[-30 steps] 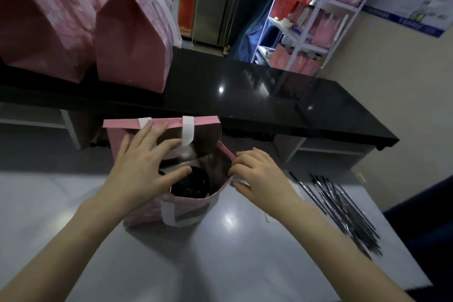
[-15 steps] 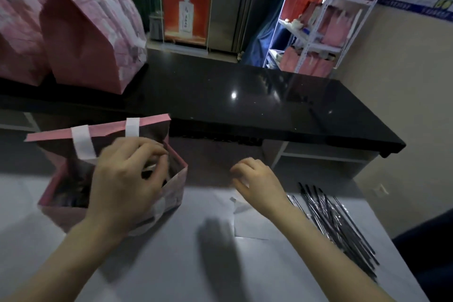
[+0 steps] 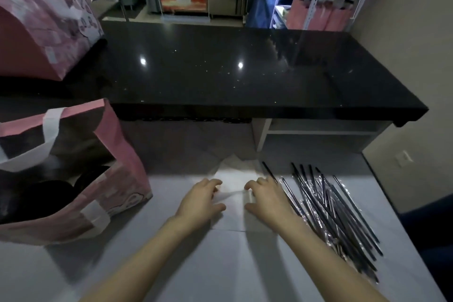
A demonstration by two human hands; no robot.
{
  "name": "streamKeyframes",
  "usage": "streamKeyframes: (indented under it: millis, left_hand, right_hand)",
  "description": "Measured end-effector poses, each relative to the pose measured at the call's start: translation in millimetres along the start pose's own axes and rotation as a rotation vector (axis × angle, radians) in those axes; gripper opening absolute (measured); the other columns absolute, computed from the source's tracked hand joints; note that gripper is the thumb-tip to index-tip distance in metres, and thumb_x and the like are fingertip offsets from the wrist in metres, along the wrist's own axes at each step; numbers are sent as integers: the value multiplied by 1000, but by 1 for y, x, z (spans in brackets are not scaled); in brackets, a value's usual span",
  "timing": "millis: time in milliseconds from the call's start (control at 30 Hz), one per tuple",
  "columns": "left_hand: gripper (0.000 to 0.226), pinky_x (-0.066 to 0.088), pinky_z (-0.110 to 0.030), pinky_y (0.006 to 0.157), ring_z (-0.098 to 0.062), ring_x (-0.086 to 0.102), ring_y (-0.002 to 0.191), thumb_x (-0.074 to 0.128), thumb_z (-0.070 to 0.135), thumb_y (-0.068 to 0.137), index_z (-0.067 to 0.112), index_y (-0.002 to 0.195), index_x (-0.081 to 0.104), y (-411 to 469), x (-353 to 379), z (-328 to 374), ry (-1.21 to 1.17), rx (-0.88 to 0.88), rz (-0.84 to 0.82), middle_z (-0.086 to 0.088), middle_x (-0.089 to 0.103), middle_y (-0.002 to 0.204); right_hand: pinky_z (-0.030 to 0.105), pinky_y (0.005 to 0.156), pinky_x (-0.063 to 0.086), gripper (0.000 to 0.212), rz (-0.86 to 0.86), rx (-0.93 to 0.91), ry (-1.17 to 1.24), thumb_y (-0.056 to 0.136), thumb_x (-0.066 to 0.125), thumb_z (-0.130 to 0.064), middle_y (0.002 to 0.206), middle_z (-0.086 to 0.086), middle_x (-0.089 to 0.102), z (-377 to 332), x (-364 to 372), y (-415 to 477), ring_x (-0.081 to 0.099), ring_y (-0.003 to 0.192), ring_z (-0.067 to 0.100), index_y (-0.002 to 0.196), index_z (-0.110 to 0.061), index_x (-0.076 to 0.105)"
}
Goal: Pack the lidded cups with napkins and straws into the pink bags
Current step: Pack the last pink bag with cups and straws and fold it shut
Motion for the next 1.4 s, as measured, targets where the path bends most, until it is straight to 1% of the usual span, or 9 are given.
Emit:
streamKeyframes:
  millis: [233, 400, 700, 800, 900, 1067, 1167, 1267, 1400]
  left_hand:
    - [6, 43, -29, 79, -18, 50, 88, 71, 20, 78, 14, 79, 71, 9, 14, 1, 14, 49, 124, 3, 55, 84]
    - [7, 31, -15, 84, -13, 46, 95, 74, 18, 77, 15, 78, 68, 34, 10, 9, -79, 35, 266, 3, 53, 102]
    - [26, 37, -16, 61, -13, 54, 69, 74, 9, 66, 18, 88, 64, 54, 15, 14, -171, -64, 263, 4, 56, 77]
    - [36, 44, -20, 62, -6, 51, 62, 76, 10, 69, 26, 97, 61, 45, 16, 15, -341, -129, 236, 8, 58, 74]
    - [19, 44, -22, 64, -8, 55, 66, 76, 14, 74, 30, 81, 67, 32, 12, 16, -429, -157, 199, 6, 63, 77]
    - [12, 45, -20, 63, -11, 57, 71, 68, 22, 73, 12, 81, 67, 4, 0, 34, -700, -131, 72, 1, 64, 76]
    - [26, 43, -23, 62, -12, 57, 70, 66, 28, 66, 12, 86, 64, -12, -10, 38, -829, -165, 37, 1, 64, 74]
    - [32, 48, -22, 68, -11, 64, 80, 67, 31, 67, 17, 95, 67, -26, -20, 34, -890, -184, 83, 0, 71, 88]
    - [23, 49, -17, 63, -7, 66, 77, 65, 21, 72, 26, 94, 67, -51, -35, 24, -897, -198, 229, 4, 72, 86]
  right_hand:
    - [32, 91, 35, 40, 103, 21, 73, 79, 67, -36, 118, -2, 48, 23, 10, -3, 42, 114, 22, 116, -27, 56]
    - [32, 89, 34, 37, 147, 106, 110, 81, 63, -37, 114, -4, 58, 33, 6, -2, 44, 111, 21, 116, -28, 57]
    - [32, 82, 43, 6, 146, 214, 397, 85, 61, -23, 97, -3, 53, 51, 14, -22, 48, 97, 19, 87, -18, 62]
    - [35, 80, 45, 18, 171, 227, 528, 86, 63, -30, 94, -2, 56, 44, 13, -28, 53, 91, 20, 97, -18, 58]
    - [33, 79, 47, 36, 114, 218, 597, 84, 63, -47, 100, -4, 54, 29, 15, -32, 55, 92, 17, 110, -24, 55]
    - [28, 84, 47, 69, 33, 157, 765, 81, 65, -54, 111, -9, 57, 3, 18, -34, 56, 100, 11, 140, -39, 32]
    - [19, 80, 50, 54, 45, 144, 1092, 76, 70, -54, 103, -18, 63, -11, 11, -36, 61, 94, 1, 123, -50, 44]
    - [19, 74, 52, 29, 122, 90, 1222, 75, 75, -44, 96, -18, 68, -26, 0, -37, 64, 90, 1, 98, -41, 59]
    - [21, 72, 53, 36, 231, 48, 1311, 76, 78, -13, 92, -12, 69, -45, -16, -44, 66, 84, 8, 94, -38, 59]
Point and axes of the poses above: each hand's wrist, its own y-axis towards the middle knuckle, its own x-axis out of the palm, z = x × y, the point moved 3 cm from there along y, towards the middle knuckle
